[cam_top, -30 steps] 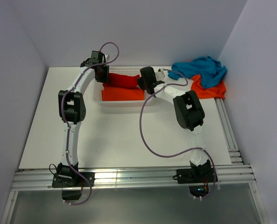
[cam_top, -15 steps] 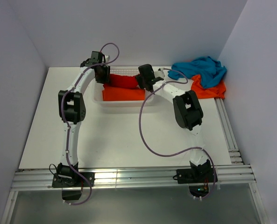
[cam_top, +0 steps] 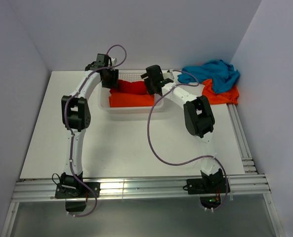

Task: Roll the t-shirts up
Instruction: Place the rolled tshirt into the container

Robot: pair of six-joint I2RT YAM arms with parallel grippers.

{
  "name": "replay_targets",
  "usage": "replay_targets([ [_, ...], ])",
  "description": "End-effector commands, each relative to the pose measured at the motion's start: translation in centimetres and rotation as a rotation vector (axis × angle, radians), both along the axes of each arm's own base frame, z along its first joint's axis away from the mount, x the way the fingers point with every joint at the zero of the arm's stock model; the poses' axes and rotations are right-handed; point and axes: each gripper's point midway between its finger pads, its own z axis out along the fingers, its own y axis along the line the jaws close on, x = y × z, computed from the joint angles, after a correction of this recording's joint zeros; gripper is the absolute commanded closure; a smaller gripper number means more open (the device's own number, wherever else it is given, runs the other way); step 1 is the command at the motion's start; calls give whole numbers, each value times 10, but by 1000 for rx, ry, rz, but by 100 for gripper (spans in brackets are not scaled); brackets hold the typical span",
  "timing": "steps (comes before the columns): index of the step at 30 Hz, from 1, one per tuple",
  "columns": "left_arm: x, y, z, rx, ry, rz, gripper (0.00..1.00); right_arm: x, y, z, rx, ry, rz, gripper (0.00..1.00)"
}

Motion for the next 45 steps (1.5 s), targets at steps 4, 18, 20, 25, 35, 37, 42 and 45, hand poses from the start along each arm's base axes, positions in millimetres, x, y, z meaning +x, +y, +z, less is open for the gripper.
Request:
replay_targets([
  [4,5,-3,75,-57,-140,5,46,-10,-21,-5,-77,101,-38,27],
  [18,2,5,87,-91,-149,34,47,-26,-41,-1,-136,202,-30,24],
  [20,2,4,91,-109,-152,36,48,-27,-43,3,-137,200,-23,25],
  [25,5,-3,97,-159,-164,43,51,-30,-43,15,-128,183,-16,29],
  [35,3,7,53,-85,-86,96,55,-28,-48,17,-108,176,-27,25],
  [37,2,13,44,-92,-64,117,56,-29,-53,18,-96,179,-32,24],
  [42,1,33,27,-104,-33,156,57,-32,-64,27,-68,184,4,21],
  [45,4,39,22,-79,-27,158,58,-43,-83,24,-85,215,10,18],
])
